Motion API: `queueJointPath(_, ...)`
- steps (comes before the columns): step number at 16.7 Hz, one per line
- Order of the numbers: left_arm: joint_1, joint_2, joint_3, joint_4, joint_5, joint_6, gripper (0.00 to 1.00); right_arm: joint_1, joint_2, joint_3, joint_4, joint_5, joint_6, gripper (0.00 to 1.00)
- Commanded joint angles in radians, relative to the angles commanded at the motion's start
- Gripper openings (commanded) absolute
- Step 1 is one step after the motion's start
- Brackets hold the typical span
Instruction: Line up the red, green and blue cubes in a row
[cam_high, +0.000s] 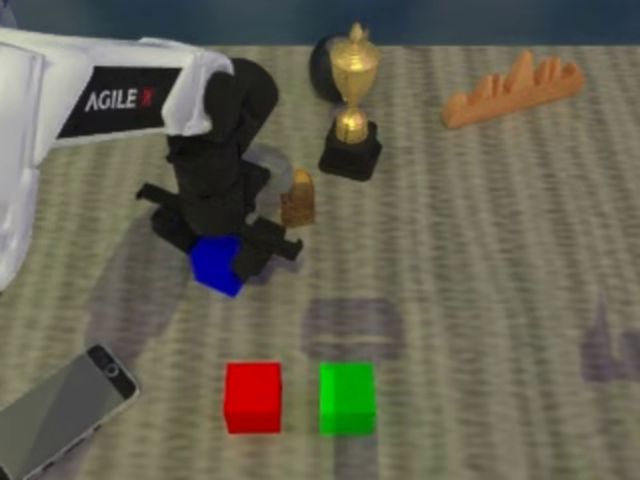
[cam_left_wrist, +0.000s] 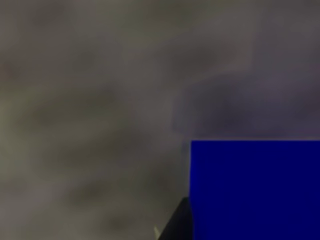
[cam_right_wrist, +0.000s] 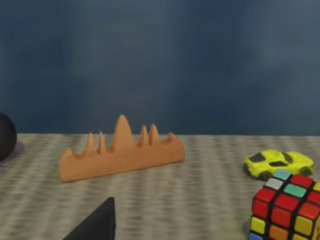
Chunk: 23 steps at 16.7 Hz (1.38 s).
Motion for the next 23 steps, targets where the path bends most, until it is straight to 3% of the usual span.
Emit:
queueJointPath(3,0.001,-0.009,0.017,-0.019,0.0,0.003,0.0,0.0,0.0,0.0,0.0,0.0,0.0,1.0)
queueJointPath(9,0.018,-0.079,0.141,-0.222,-0.001,-0.001,0.0,0.0,0.0,0.0,0.0,0.0,0.0,1.0)
queueJointPath(16,0.005,-0.081,0.154,-0.236,-0.001,-0.013,0.0,0.0,0.0,0.0,0.0,0.0,0.0,1.0)
queueJointPath(19,-0.059,-0.06,0.193,-0.256,-0.002,-0.109,0.0,0.0,0.0,0.0,0.0,0.0,0.0,1.0)
queueJointPath(23,-0.205,-0.021,0.267,-0.301,-0.003,-0.37,0.0,0.0,0.0,0.0,0.0,0.0,0.0,1.0)
